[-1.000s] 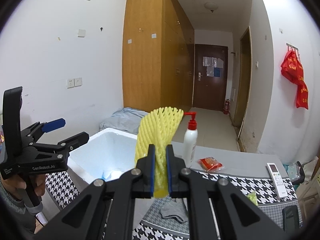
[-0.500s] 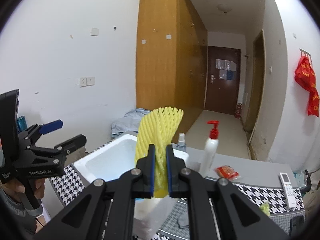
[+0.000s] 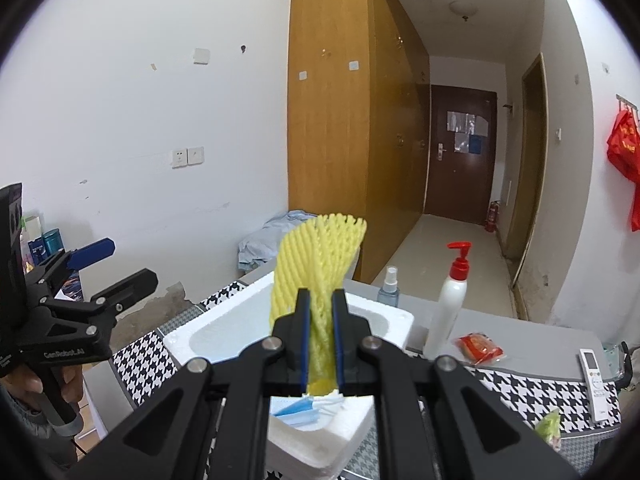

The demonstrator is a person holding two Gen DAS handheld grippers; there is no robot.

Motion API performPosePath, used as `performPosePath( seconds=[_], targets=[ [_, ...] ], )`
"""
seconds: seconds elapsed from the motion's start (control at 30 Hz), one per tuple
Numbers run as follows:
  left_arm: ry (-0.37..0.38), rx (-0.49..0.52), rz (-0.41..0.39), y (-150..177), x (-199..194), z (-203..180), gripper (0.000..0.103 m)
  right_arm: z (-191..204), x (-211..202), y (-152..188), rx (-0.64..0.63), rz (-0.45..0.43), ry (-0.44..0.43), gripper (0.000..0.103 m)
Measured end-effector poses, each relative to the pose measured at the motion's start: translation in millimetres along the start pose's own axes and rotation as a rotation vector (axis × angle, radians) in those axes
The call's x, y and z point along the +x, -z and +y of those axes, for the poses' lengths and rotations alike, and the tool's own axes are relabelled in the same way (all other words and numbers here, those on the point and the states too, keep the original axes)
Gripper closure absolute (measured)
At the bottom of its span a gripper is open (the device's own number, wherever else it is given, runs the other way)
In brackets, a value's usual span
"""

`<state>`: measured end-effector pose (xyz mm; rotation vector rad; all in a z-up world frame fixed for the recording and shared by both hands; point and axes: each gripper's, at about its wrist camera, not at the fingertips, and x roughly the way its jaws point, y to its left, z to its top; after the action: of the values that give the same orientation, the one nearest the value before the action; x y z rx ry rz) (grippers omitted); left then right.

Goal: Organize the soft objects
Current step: 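Lower the yellow foam net into the foam box and open the right tool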

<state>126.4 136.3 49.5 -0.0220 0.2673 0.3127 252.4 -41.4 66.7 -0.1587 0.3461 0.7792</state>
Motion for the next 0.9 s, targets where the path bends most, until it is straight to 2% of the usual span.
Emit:
performPosePath(
  seconds=[0.47,0.53,0.6,0.63,0.7,0.73,0.77,0.8,0.9],
  targets=[
    [-0.017,-0.033,0.009,6,-2,14,0.001,10,25,1,0.002,0.063,-0.014,0.09],
    [-0.015,-0.032,0.011,7,-2,13,0.001,10,28,1,0.006,0.075,-0.017,0.08],
    [-0.018,-0.034,0.011,8,-2,14,0.001,11,30,4,0.006,0.084,-0.029,0.058],
    [-0.019,-0.037,0.014,9,-2,15,0.001,12,30,4,0.007,0.085,-0.033,0.052],
    [-0.024,-0.042,0.017,9,-1,16,0.001,13,28,6,0.008,0.079,-0.04,0.031],
    [-0.025,-0.042,0.018,9,-1,17,0.001,14,27,6,0.004,0.077,-0.037,0.026],
    [-0.026,-0.04,0.017,9,-1,17,0.001,16,26,6,-0.001,0.074,-0.03,0.016],
    [-0.024,-0.038,0.017,9,-1,16,0.001,16,25,6,-0.002,0.07,-0.026,0.012],
    [-0.022,-0.039,0.014,9,-1,16,0.001,17,25,7,-0.001,0.078,-0.026,0.007]
  ],
)
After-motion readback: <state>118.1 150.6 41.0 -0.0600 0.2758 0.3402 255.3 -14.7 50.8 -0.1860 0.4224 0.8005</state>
